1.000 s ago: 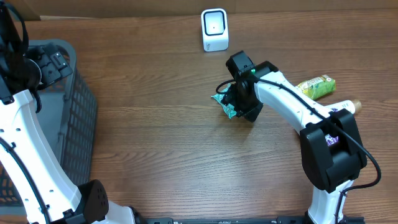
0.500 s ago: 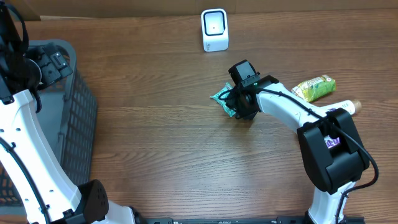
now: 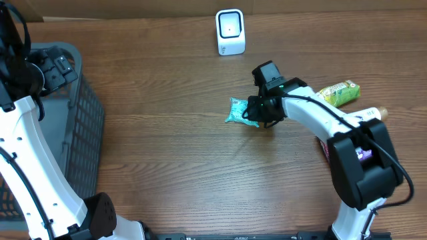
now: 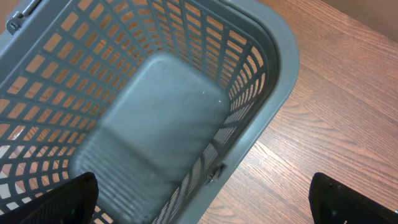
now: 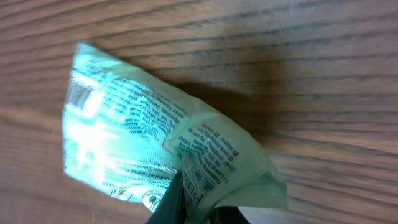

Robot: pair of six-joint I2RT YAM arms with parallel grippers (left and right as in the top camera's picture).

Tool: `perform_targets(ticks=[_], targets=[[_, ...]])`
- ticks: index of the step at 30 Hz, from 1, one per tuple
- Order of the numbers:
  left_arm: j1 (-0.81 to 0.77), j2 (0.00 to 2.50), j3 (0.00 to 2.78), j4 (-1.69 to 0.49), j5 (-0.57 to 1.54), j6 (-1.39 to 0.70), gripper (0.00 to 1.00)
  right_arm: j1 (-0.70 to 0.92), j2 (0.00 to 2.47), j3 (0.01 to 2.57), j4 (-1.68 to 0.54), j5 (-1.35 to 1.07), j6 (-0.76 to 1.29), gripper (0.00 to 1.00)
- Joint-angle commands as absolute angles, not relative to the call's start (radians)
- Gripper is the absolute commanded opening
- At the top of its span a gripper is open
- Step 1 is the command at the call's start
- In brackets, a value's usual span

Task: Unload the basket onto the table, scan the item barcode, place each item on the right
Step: 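Lift the mint-green pack and hold its barcode at the white scanner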

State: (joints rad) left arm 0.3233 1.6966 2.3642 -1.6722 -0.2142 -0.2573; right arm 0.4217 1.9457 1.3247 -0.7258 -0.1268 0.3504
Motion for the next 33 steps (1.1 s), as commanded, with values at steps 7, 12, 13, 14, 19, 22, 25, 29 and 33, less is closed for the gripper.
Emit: perform_targets(ticks=[7,12,13,14,19,22,25,29,33], targets=[[0.327,1.703,2.363,-1.671,-0.22,-0.247,0.99,0.4,1.73,1.512,-0.725,0.081,-0.067,0.04],[0.327,1.703,2.363,-1.671,-0.22,-0.247,0.99,0.447,1.73,1.532,-0.492,0.613,-0.281,0.04],[0.327,1.703,2.363,-1.671,-0.22,-0.246,1.0,0.454,1.731,1.532,-0.421,0.666,-0.337,0.04],[0.327,1.703,2.363,-1.671,-0.22,-0.247,1.0,0.461,1.731,1.532,-0.35,0.698,-0.397,0.04],[0.327,1.703,2.363,-1.671,-0.22,-0.246,0.99,0.47,1.776,1.532,-0.015,0.721,-0.797,0.04],[0.327,1.703,2.363,-1.671,-0.22,-0.247,1.0,0.472,1.827,1.532,0.088,0.717,-1.072,0.04],[0.327,1.703,2.363,-1.671,-0.22,-0.247,1.0,0.479,1.88,1.532,0.15,0.717,-1.252,0.04],[0.327,1.703,2.363,-1.671,-0.22,-0.247,1.0,0.484,1.955,1.532,0.322,0.713,-1.31,0.04],[0.327,1.703,2.363,-1.671,-0.22,-0.247,1.0,0.484,2.034,1.532,0.512,0.653,-1.311,0.04]])
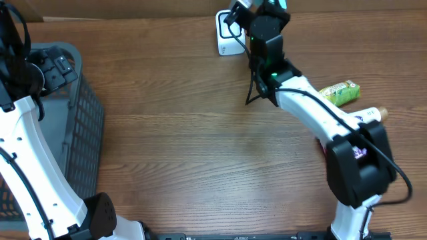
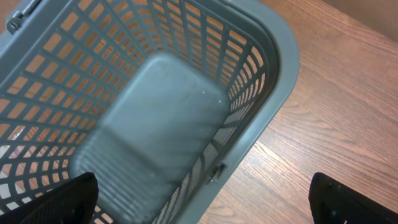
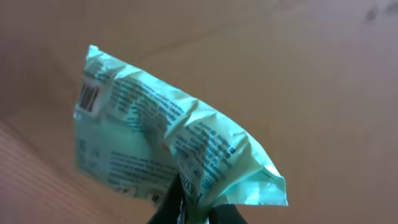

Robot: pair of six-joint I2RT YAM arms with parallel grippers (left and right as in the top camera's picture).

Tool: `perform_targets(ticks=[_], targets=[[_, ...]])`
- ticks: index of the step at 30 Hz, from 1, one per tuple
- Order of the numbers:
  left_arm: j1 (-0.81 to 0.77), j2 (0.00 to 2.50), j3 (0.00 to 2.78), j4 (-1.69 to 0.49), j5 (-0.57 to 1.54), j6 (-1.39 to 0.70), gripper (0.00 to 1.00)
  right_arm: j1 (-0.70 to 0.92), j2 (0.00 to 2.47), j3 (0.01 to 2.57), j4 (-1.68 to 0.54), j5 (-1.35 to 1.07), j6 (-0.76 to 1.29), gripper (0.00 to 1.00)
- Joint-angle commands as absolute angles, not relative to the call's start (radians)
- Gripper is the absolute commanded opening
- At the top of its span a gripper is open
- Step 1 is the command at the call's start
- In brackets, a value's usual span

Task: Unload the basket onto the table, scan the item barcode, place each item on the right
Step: 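Lift the mint-green pack and hold its barcode at the white scanner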

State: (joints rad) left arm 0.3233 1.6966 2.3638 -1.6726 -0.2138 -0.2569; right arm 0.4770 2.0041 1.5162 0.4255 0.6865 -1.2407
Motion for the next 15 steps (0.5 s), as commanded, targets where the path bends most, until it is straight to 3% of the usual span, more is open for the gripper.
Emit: perform_targets(ticks=[1,15], targets=[[0.327,1.703,2.363,-1.671,-0.22,-0.247,0.99,0.484,2.056,1.532,0.545,0.637,-1.317,0.04],[0.327,1.703,2.363,-1.671,-0.22,-0.246,1.0,0.482,2.305,1.532,0.742,0.461,-1.666,0.04]])
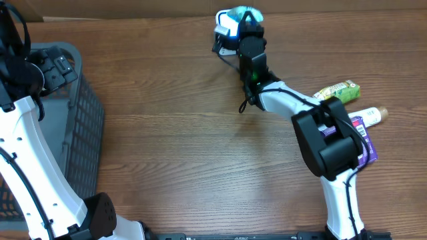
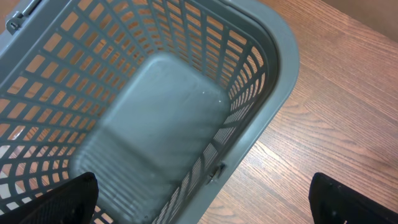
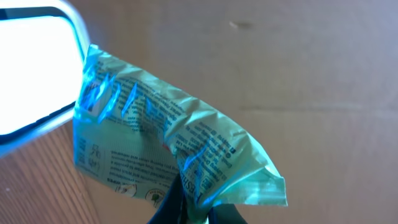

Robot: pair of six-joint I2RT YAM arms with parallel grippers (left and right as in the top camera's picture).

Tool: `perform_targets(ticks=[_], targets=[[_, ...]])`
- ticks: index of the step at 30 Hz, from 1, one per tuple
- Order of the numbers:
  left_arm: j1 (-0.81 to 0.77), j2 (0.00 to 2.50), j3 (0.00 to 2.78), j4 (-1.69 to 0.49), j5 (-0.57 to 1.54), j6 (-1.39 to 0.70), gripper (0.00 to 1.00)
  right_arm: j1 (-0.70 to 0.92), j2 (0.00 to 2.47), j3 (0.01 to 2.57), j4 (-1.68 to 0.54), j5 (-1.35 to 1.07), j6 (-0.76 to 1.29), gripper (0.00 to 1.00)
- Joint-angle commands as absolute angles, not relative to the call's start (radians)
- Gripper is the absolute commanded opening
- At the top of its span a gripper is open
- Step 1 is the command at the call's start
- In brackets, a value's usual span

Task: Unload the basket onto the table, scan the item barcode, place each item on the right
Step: 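Lift the mint-green pack and hold its barcode at the white scanner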

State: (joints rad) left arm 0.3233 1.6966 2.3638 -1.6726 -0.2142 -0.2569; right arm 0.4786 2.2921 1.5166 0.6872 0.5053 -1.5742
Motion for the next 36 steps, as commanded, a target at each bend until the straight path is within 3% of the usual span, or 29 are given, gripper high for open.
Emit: perform_targets(ticks=[1,17,25,33,36], targets=[[0.327,1.703,2.363,-1.671,-0.22,-0.247,0.99,0.482,2.316,1.532,0.753,0.456,-1.683,0.04],[0.327,1.703,2.363,-1.671,-0.22,-0.246,1.0,0.483,2.318,1.532,0.763,0.426,-1.685,0.04],[0.327,1.703,2.363,-1.671,-0.22,-0.247,0.99,0.538,2.302,1.532,1.005,0.427,-1.71,0.04],[0.327,1.703,2.363,-1.671,-0.22,-0.247,1.0,0.625,2.156,1.446,0.797,0.44,-1.69,0.04],[0.327,1.703,2.363,-1.671,-0.22,-0.247,0.99,0.659,2.08,1.402,0.753,0.432,-1.585,0.04]])
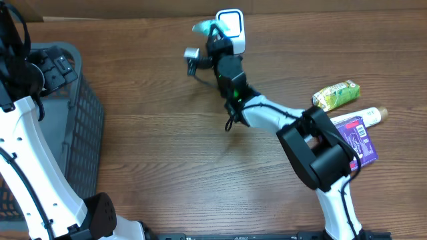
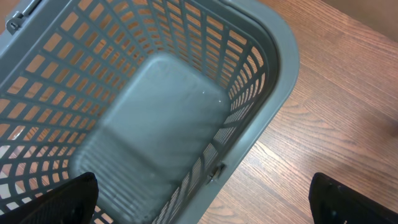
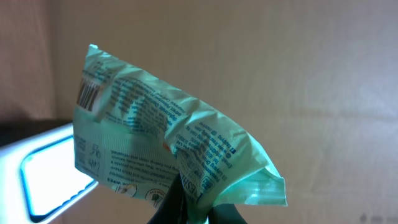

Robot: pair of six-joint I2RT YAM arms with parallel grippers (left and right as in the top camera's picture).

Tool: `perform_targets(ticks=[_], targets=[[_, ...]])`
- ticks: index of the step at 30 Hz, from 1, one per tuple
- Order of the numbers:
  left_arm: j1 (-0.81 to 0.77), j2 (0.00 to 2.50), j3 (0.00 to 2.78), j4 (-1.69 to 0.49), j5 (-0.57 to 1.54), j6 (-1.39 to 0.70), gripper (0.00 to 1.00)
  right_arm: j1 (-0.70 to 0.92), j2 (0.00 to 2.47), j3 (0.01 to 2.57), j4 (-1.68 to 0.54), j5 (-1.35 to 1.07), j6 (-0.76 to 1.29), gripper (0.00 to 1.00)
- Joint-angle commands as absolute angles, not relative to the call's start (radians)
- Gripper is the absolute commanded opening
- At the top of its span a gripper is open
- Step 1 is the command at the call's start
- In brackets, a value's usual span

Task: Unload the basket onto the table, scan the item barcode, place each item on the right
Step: 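Lift the mint-green pack and hold its barcode at the white scanner, then carry the mint-green pack right and drop it on the pile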

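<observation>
In the right wrist view my right gripper (image 3: 198, 210) is shut on a corner of a crumpled teal packet (image 3: 149, 146), which hangs in the air. Its barcode (image 3: 86, 95) shows at the packet's upper left. The white scanner (image 3: 43, 171) is lit at the lower left of that view. Overhead, the packet (image 1: 203, 28) is just left of the scanner (image 1: 231, 27) at the table's far edge. My left gripper (image 2: 202, 200) is open over the grey basket (image 2: 273, 93), with nothing between its fingers.
A green packet (image 1: 337, 93), a purple packet (image 1: 357, 139) and a small bottle (image 1: 372, 115) lie at the right of the table. The basket (image 1: 80, 133) stands at the left edge. A brown cardboard wall runs behind the scanner.
My right gripper has carried the teal packet from right in front of the scanner's face to its left side. The left arm has not moved.
My right gripper was shut on the teal packet as it lay on the table's middle. Then it held the packet in the air near the scanner, then close against the lit scanner face, and now just left of the scanner.
</observation>
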State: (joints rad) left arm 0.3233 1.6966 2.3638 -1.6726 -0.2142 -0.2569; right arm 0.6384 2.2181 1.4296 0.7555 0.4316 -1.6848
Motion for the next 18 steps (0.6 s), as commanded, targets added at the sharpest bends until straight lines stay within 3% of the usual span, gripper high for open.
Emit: perform_targets(ticks=[1,4,9,10,15,18], targets=[[0.327,1.703,2.363,-1.671,-0.22,-0.247,1.0,0.676,2.047,1.391,0.738,0.432,-1.52,0.04],[0.327,1.703,2.363,-1.671,-0.22,-0.247,1.0,0.729,1.959,1.374,0.64,0.442,-1.364,0.04],[0.327,1.703,2.363,-1.671,-0.22,-0.247,1.0,0.826,1.829,1.374,0.224,0.451,-1.135,0.04],[0.327,1.703,2.363,-1.671,-0.22,-0.247,1.0,0.852,1.802,1.374,0.078,0.453,-0.982,0.04],[0.327,1.703,2.363,-1.671,-0.22,-0.247,0.99,0.88,1.731,1.374,-0.204,0.432,-0.43,0.04],[0.327,1.703,2.363,-1.671,-0.22,-0.247,1.0,0.873,1.672,1.374,-0.373,0.299,-0.142,0.04]])
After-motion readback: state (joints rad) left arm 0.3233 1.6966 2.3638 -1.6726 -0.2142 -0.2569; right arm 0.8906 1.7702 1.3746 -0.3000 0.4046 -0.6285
